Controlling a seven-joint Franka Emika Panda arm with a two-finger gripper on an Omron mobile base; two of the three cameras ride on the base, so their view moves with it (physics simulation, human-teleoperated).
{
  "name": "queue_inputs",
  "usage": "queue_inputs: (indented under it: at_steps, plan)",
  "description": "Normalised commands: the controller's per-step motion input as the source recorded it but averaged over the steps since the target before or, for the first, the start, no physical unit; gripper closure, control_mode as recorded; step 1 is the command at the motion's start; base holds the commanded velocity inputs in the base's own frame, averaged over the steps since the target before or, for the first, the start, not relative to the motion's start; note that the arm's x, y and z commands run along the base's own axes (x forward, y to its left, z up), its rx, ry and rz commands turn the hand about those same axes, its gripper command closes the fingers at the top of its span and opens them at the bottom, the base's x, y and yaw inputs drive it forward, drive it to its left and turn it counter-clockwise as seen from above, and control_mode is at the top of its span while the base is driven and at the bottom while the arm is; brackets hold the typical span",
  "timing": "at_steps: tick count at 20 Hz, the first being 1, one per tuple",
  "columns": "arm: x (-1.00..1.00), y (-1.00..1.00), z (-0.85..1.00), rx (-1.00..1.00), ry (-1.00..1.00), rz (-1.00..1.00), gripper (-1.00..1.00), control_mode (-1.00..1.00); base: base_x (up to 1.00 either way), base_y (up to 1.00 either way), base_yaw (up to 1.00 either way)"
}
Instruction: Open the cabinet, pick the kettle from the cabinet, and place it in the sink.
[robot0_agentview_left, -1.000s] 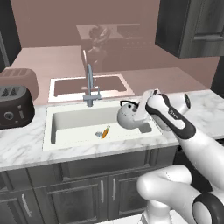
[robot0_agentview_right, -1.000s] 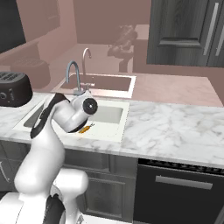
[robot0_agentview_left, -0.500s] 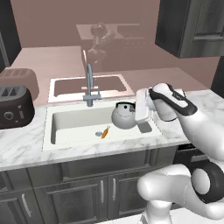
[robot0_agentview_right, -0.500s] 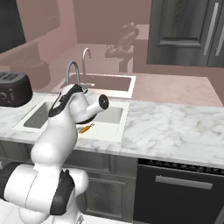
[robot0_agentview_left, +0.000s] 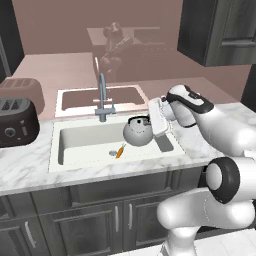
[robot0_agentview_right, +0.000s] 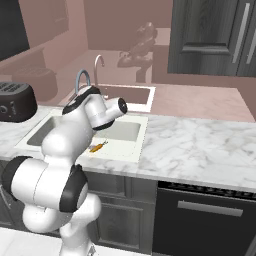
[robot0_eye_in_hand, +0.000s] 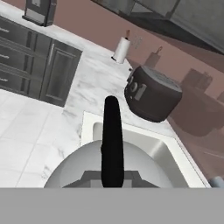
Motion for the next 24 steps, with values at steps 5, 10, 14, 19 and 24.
queue_inputs:
  at_steps: [5,10,14,19,24]
  plan:
    - [0.15,0.17,-0.05,-0.05,0.01,0.01,1.00,-1.00,0.00,0.00,0.00]
    - [0.13,0.11,-0.12,0.00,0.00,0.00,1.00,-1.00,0.00,0.00,0.00]
    - [0.12,0.17,-0.14,0.00,0.02,0.00,1.00,-1.00,0.00,0.00,0.00]
    - [0.08,0.10,-0.14,0.01,0.08,0.00,1.00,-1.00,0.00,0.00,0.00]
    - [0.10,0.13,-0.10,0.00,0.08,0.00,1.00,-1.00,0.00,0.00,0.00]
